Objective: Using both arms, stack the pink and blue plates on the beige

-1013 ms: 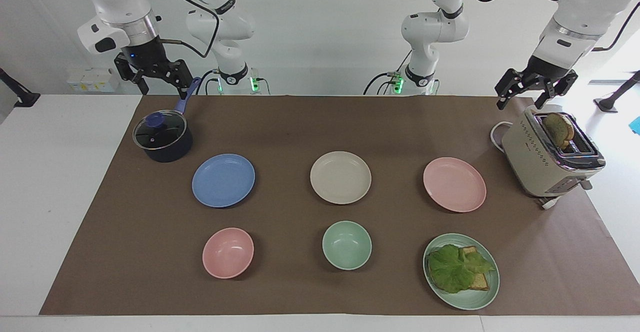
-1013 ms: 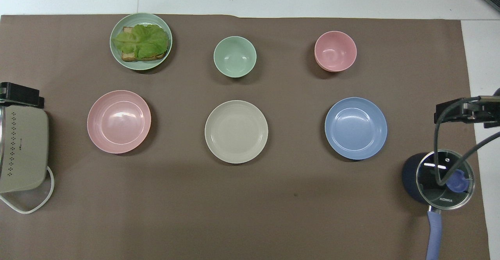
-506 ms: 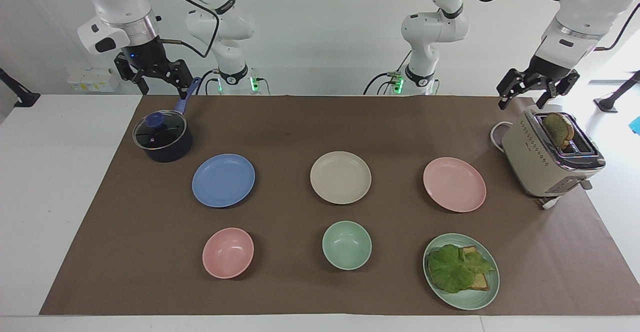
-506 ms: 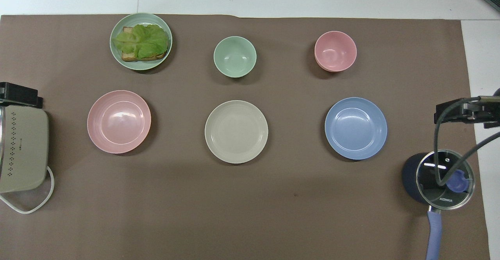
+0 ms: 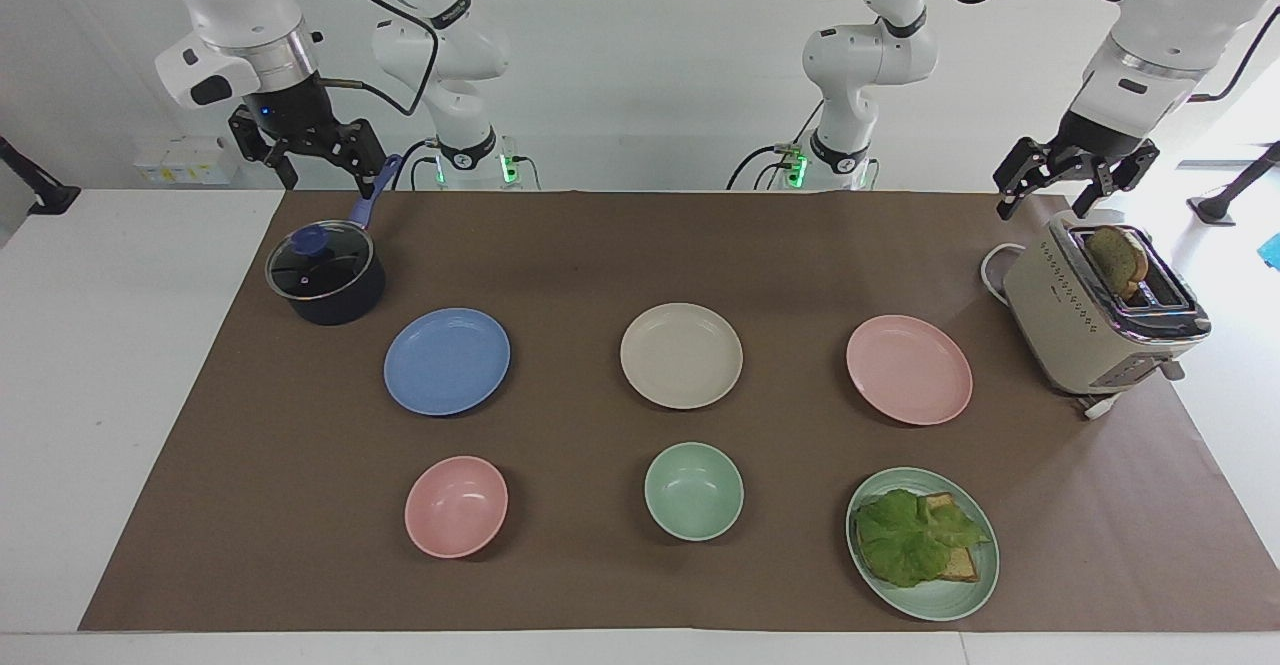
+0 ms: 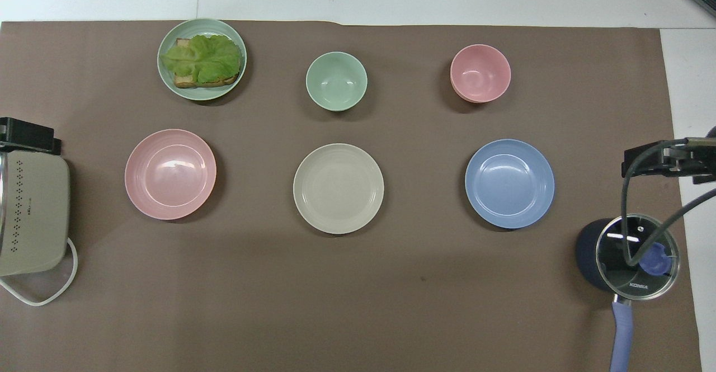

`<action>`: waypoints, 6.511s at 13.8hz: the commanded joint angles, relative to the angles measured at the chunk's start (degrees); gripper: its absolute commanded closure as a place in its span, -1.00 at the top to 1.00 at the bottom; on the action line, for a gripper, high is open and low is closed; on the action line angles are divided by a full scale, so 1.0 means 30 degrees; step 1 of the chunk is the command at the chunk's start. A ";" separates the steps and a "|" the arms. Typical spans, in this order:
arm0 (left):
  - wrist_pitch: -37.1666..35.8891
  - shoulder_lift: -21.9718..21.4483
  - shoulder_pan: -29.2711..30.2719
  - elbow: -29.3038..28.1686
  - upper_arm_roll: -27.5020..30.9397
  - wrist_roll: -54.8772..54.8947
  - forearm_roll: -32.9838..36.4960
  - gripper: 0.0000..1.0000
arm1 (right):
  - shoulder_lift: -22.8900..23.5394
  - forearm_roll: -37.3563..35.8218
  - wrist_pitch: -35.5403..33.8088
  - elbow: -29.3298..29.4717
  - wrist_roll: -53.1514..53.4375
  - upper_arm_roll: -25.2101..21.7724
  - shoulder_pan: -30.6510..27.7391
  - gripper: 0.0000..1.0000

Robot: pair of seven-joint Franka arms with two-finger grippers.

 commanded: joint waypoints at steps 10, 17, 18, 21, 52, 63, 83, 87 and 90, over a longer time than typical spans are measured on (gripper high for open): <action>0.0576 -0.0551 0.0864 -0.2347 -0.0077 -0.0042 0.0173 1.00 | -0.0228 0.0409 -0.0307 -0.0097 -0.0090 -0.0022 -0.0187 1.00; 0.6195 0.0207 0.1304 -0.7063 -0.0077 -0.0159 0.0144 1.00 | -0.0316 0.0409 -0.0306 -0.0214 -0.0061 -0.0022 -0.0187 1.00; 0.7016 0.0646 0.1333 -0.7505 -0.0077 -0.0536 0.0057 1.00 | -0.0316 0.0409 -0.0307 -0.0243 -0.0061 -0.0022 -0.0187 1.00; 0.9797 0.2927 0.1509 -0.8737 -0.0077 -0.2207 -0.0032 1.00 | -0.0317 0.0409 -0.0307 -0.0272 -0.0061 -0.0022 -0.0187 1.00; 0.8273 0.3112 -0.5366 -0.7358 -0.0605 -0.9816 -0.7356 -1.00 | -0.0463 0.0409 -0.0277 -0.0448 -0.0090 -0.0051 -0.0217 1.00; 1.3089 0.3815 -0.7397 -0.9325 -0.0546 -1.0765 -0.7796 -1.00 | -0.0492 0.0409 -0.0307 -0.0507 -0.0090 -0.0051 -0.0246 1.00; 0.2928 0.0123 -0.0865 -0.3179 -0.0194 -0.0929 -0.0596 1.00 | -0.0697 0.0409 -0.0248 -0.0800 -0.0090 -0.0051 -0.0305 1.00; 0.2278 -0.0810 -0.0630 -0.2880 -0.0048 0.1389 0.0813 1.00 | -0.0697 0.0409 -0.0219 -0.0800 -0.0061 -0.0051 -0.0305 1.00; 0.2278 -0.0961 -0.0395 -0.2880 0.0069 0.1482 0.0818 1.00 | -0.0697 0.0409 -0.0219 -0.0771 -0.0090 -0.0051 -0.0276 1.00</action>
